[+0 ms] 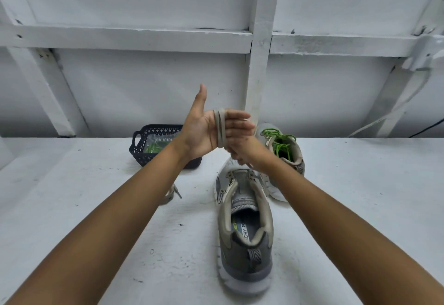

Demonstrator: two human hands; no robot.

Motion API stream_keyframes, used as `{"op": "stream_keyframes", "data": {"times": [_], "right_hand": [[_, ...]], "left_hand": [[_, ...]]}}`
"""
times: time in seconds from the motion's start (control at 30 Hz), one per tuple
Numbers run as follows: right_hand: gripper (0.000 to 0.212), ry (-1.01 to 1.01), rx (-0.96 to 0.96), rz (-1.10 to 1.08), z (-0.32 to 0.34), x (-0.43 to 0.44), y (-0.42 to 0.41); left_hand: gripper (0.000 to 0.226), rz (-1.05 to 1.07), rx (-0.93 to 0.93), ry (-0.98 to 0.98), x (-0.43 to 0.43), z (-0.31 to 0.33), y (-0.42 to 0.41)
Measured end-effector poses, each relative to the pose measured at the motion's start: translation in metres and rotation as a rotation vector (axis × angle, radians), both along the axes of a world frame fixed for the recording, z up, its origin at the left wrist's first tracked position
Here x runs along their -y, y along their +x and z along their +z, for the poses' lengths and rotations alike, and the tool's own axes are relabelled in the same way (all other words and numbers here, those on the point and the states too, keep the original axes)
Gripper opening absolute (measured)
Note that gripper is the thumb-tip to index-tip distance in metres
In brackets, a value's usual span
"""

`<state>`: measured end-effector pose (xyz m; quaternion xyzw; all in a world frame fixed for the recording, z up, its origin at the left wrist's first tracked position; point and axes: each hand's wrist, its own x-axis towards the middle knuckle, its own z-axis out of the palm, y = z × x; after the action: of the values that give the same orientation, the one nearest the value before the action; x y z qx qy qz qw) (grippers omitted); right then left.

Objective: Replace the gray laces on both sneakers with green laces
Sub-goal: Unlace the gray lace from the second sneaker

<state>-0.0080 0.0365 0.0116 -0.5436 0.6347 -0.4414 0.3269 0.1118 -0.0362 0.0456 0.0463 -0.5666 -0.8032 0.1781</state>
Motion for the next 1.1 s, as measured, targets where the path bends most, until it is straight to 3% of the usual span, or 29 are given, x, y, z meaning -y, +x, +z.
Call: {"op": "stream_keyframes", "data": {"times": [0.23,0.37,0.63,0.9,1.1], "right_hand": [[0.036,0.004,-0.208,0.140,0.004,-0.030,0.023],[0.034,-0.112,-0.061,0.104,0.043,-0.043,0.025],[0.025,-0.275,-0.346,-0.062,0.096,-0.013,-0.001],[0.028,-0.150,0.003,-0.090,0.039,0.014,-0.020],[0.033,-0.041,-0.282,-0.060,-0.010,0.002,0.009]], "left_hand": [[0.096,0.177,0.052,-0.039,0.011,0.005,0.002],[0.095,0.125,0.104,-0.029,0.008,0.000,0.002],[0.097,-0.016,0.195,-0.111,-0.001,-0.011,0.000],[0.101,-0.132,0.087,-0.054,-0.003,-0.004,0.001],[0.099,0.006,-0.006,0.006,0.007,0.004,-0.001]]}}
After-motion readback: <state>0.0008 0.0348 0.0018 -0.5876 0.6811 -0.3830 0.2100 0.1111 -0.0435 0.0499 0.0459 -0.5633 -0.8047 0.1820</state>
